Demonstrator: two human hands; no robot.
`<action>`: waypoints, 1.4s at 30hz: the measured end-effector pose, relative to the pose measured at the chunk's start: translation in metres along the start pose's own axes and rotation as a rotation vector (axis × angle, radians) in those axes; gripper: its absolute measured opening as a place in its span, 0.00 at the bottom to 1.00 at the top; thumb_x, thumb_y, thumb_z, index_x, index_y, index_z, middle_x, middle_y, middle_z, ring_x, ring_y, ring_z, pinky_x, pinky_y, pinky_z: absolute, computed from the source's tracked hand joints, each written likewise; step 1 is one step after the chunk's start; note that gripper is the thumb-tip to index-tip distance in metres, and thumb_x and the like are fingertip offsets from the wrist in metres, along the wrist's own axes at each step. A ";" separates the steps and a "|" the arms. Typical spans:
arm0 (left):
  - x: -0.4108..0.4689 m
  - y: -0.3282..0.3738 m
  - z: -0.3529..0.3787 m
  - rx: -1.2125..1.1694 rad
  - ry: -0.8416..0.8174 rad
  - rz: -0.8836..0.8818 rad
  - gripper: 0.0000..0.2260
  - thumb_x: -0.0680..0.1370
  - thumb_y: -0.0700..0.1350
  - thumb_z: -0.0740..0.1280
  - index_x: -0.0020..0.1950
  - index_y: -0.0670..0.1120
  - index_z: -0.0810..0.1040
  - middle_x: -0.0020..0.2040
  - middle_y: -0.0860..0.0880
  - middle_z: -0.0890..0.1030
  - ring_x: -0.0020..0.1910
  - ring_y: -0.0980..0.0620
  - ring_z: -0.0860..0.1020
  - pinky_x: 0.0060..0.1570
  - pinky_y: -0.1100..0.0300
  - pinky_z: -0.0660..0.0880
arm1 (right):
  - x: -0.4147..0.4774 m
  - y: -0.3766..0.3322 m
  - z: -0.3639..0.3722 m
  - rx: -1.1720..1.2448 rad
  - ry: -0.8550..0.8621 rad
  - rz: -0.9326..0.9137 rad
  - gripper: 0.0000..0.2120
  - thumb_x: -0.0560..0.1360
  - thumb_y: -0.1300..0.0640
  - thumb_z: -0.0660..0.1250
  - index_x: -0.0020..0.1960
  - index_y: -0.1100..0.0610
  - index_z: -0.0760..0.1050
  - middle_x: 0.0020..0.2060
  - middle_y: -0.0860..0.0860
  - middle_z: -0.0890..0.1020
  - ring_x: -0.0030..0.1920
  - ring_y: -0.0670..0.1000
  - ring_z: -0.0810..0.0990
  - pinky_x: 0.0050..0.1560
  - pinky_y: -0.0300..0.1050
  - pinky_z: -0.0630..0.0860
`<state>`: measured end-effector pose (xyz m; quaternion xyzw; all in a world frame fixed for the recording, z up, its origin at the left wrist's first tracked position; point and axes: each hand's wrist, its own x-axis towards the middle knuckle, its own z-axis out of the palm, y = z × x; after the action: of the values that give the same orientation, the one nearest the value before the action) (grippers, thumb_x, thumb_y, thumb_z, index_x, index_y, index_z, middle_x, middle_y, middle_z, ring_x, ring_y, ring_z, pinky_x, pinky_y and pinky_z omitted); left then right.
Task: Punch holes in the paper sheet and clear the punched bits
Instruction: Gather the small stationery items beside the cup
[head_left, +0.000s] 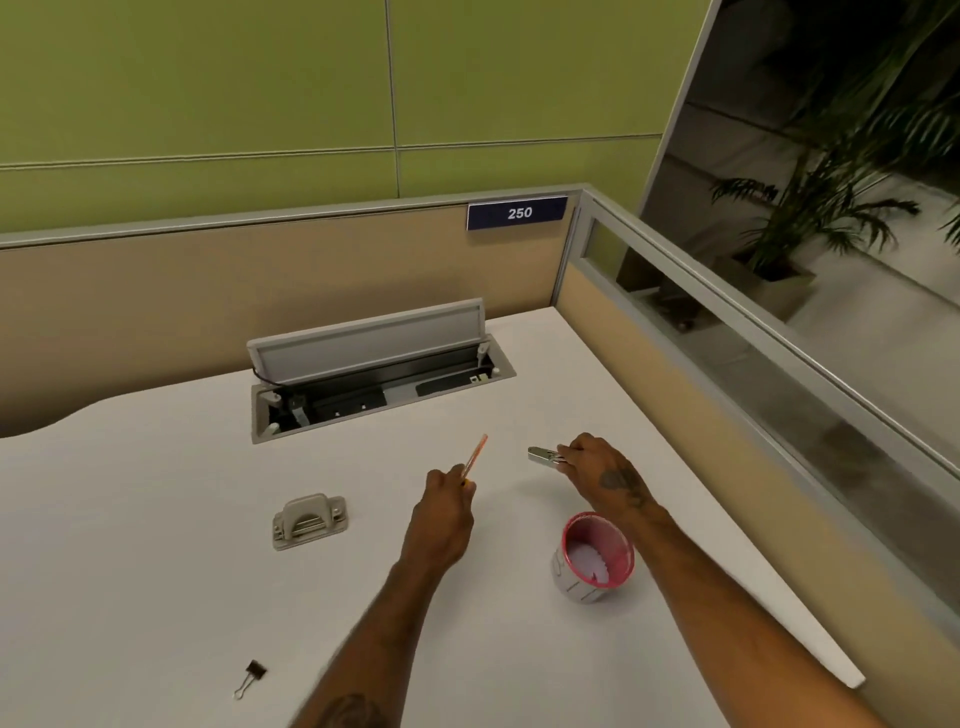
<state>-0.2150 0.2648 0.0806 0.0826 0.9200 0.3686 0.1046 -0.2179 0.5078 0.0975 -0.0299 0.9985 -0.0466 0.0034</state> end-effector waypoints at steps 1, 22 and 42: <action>0.008 0.007 0.010 0.026 -0.015 -0.014 0.15 0.84 0.48 0.52 0.67 0.44 0.69 0.57 0.41 0.72 0.48 0.38 0.78 0.53 0.48 0.75 | 0.005 0.010 0.003 0.006 -0.014 -0.010 0.17 0.82 0.53 0.58 0.68 0.57 0.73 0.58 0.56 0.77 0.57 0.56 0.76 0.55 0.48 0.76; 0.081 0.044 0.120 0.011 -0.123 -0.134 0.21 0.79 0.54 0.65 0.69 0.47 0.71 0.65 0.46 0.69 0.55 0.44 0.78 0.52 0.57 0.72 | 0.037 0.078 0.087 0.276 -0.127 0.024 0.20 0.79 0.49 0.64 0.69 0.54 0.73 0.63 0.51 0.76 0.61 0.51 0.75 0.57 0.42 0.74; 0.035 -0.009 0.063 0.213 0.020 -0.068 0.36 0.76 0.65 0.62 0.79 0.50 0.55 0.79 0.47 0.58 0.77 0.46 0.57 0.72 0.48 0.61 | 0.013 0.066 0.033 0.479 0.129 0.234 0.27 0.74 0.39 0.65 0.69 0.50 0.71 0.63 0.49 0.76 0.63 0.51 0.76 0.58 0.44 0.74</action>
<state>-0.2330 0.3079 0.0255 0.0585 0.9573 0.2655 0.0986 -0.2345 0.5697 0.0586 0.0905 0.9538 -0.2825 -0.0480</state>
